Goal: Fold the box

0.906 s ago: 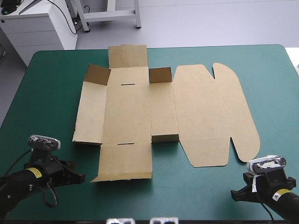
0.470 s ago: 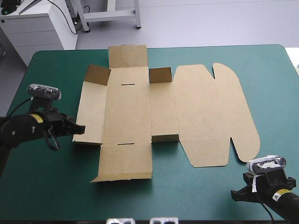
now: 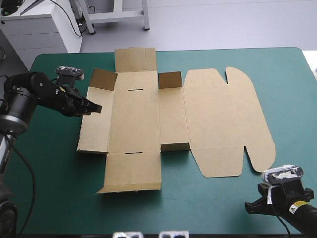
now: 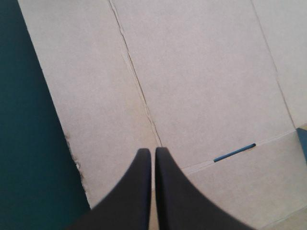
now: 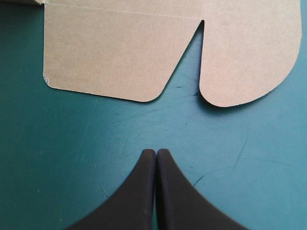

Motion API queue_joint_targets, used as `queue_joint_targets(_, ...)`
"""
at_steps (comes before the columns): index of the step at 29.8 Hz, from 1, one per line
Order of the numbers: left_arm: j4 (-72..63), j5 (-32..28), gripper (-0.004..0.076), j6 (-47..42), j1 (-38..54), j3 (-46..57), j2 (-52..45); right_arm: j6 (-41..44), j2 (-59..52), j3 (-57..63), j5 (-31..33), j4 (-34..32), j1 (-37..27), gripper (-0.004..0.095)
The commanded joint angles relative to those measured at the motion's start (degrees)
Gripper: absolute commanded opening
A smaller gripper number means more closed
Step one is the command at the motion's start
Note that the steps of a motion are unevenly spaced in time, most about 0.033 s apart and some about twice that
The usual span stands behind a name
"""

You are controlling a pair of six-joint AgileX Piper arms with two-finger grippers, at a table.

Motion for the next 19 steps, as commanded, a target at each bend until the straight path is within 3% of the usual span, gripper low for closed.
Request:
queue_joint_targets(1,-10.14,1.87,0.0015,5.45,6.54,-2.53,-1.28,-0.66,0.32,-1.77,-2.80,0.95,-0.45,-0.0020)
queue_joint_targets(4,-16.31,6.17,0.0015,10.30,13.59,-2.53,-1.14,-0.66,0.32,-1.77,-2.80,0.95,-0.45,-0.0020)
queue_joint_targets(8,-17.06,6.33,0.0015,11.56,21.96,-2.41,-1.14,-0.66,0.32,-1.77,-2.80,0.95,-0.45,-0.0020)
queue_joint_targets(15,-17.24,6.23,0.0023,9.86,28.85,-2.30,0.42,-0.66,0.32,-1.77,-2.80,0.95,-0.45,-0.0020)
queue_joint_targets(19,-20.87,6.23,0.0187,9.51,29.36,-2.30,3.81,-0.66,0.32,-1.77,-2.80,0.95,-0.45,-0.0020)
